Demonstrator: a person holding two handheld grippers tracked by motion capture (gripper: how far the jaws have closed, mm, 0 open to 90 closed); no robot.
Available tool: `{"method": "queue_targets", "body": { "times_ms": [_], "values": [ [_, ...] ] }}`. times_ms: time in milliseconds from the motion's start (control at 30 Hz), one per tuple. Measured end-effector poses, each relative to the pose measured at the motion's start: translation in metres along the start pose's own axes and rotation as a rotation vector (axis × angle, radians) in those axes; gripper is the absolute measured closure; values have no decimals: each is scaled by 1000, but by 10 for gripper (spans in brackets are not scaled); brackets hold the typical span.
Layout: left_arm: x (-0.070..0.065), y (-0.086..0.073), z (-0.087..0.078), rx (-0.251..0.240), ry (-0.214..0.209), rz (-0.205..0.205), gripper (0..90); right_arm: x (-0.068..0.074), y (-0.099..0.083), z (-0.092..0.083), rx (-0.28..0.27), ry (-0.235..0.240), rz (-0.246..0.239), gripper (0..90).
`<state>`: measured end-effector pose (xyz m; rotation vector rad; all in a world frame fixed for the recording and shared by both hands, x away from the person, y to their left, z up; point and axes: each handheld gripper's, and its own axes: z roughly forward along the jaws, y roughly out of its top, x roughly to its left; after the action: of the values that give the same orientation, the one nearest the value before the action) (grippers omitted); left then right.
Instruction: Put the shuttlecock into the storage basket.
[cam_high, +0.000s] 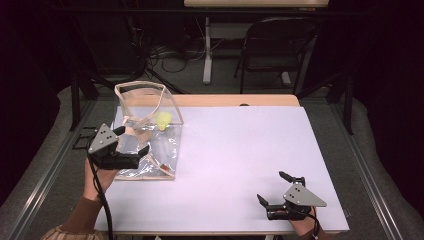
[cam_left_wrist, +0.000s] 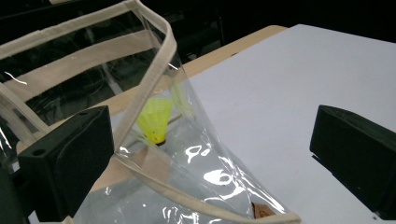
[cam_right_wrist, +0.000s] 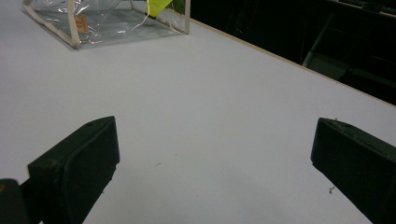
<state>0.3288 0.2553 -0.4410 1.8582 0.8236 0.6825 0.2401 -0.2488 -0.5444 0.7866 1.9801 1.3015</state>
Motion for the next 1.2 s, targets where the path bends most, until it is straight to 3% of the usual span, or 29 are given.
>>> {"method": "queue_targets", "body": {
  "times_ms": [567, 1200],
  "values": [
    [-21, -34, -6, -50, -34, -14, 0, 1, 0, 0, 3, -1, 1, 6],
    [-37, -77, -4, -19, -68, -36, 0, 1, -1, 0, 8, -2, -1, 6]
  ]
}}
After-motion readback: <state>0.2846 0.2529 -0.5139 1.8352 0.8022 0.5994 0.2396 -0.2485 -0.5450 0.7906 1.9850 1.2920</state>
